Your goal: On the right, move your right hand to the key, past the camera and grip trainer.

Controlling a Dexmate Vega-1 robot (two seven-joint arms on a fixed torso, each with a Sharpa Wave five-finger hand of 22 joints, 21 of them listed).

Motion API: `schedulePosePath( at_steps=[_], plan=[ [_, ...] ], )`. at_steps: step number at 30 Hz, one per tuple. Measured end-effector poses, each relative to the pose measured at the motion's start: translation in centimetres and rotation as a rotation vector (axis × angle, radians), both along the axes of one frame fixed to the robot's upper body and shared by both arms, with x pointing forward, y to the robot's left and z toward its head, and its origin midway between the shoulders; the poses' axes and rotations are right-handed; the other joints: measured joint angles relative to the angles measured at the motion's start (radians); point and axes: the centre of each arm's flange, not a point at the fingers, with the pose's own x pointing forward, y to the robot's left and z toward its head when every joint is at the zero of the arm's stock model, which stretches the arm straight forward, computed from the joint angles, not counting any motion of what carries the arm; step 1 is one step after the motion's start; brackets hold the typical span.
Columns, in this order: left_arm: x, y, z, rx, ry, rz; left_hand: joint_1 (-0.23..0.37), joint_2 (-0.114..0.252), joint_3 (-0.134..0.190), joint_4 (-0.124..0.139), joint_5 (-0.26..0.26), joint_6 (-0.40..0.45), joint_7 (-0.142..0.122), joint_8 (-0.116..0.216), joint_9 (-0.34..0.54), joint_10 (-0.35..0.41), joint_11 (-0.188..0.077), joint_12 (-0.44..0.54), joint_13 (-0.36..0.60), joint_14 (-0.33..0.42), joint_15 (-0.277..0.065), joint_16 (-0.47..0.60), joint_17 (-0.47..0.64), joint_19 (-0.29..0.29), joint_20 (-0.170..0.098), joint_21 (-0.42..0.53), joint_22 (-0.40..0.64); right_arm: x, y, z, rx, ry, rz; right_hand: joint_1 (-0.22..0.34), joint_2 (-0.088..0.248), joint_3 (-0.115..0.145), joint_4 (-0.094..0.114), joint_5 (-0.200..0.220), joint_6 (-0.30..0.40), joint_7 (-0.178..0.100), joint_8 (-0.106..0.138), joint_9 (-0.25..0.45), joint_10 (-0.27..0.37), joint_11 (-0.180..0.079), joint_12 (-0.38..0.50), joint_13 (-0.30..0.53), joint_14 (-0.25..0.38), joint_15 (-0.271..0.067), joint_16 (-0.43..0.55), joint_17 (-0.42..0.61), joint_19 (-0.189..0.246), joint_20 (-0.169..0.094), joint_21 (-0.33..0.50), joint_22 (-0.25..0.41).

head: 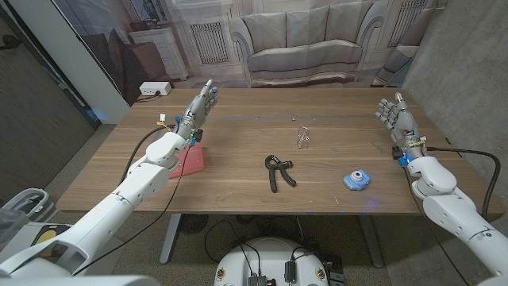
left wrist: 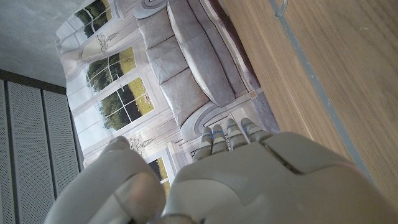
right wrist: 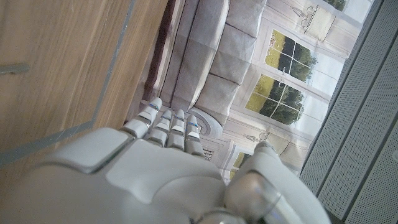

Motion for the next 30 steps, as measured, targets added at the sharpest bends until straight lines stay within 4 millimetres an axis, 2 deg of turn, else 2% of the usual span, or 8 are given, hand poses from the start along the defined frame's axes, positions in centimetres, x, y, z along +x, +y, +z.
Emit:
schedulePosePath(
  at_steps=[15,18,30],
  plan=[
    [-0.2,-0.3,-0.1,0.003,0.003,0.004,0.004,0.004,0.000,0.000,0.000,0.003,0.004,0.000,0.000,0.005,-0.005,0.000,0.000,0.003,0.003,0.000,0.000,0.000,0.000,0.000,0.000,-0.1,-1.0,-0.2,-0.032,0.005,-0.072,0.000,0.000,-0.003,-0.003,0.000,0.005,-0.005,0.000,0.000,0.009,-0.009,0.003,0.000,0.005,-0.006,0.000,0.002,0.007,0.000,-0.007,0.000],
    [-0.3,-0.3,-0.2,0.002,0.004,0.005,0.005,0.005,0.000,0.000,0.000,0.011,0.004,0.000,0.000,0.011,0.000,0.000,0.000,0.007,-0.001,0.000,0.000,0.000,0.000,0.000,0.000,-0.1,-1.1,-0.2,-0.044,0.008,-0.095,0.000,0.000,-0.003,-0.003,0.000,0.009,-0.009,0.000,0.000,0.013,-0.013,0.003,0.000,0.005,-0.006,0.000,0.002,0.011,-0.004,-0.007,0.000],
    [-0.3,-0.4,-0.5,-0.001,0.008,0.007,0.007,0.007,-0.003,-0.003,0.000,0.011,0.004,0.000,0.000,0.011,0.000,0.000,0.000,0.011,0.004,0.000,0.000,0.000,0.000,0.000,0.000,-0.3,-0.9,-0.2,-0.115,0.007,-0.187,0.000,0.000,-0.006,-0.006,0.000,0.013,-0.013,0.000,0.000,0.018,-0.018,0.003,0.000,0.011,-0.011,0.000,0.002,0.011,-0.004,-0.009,0.000]
  ],
)
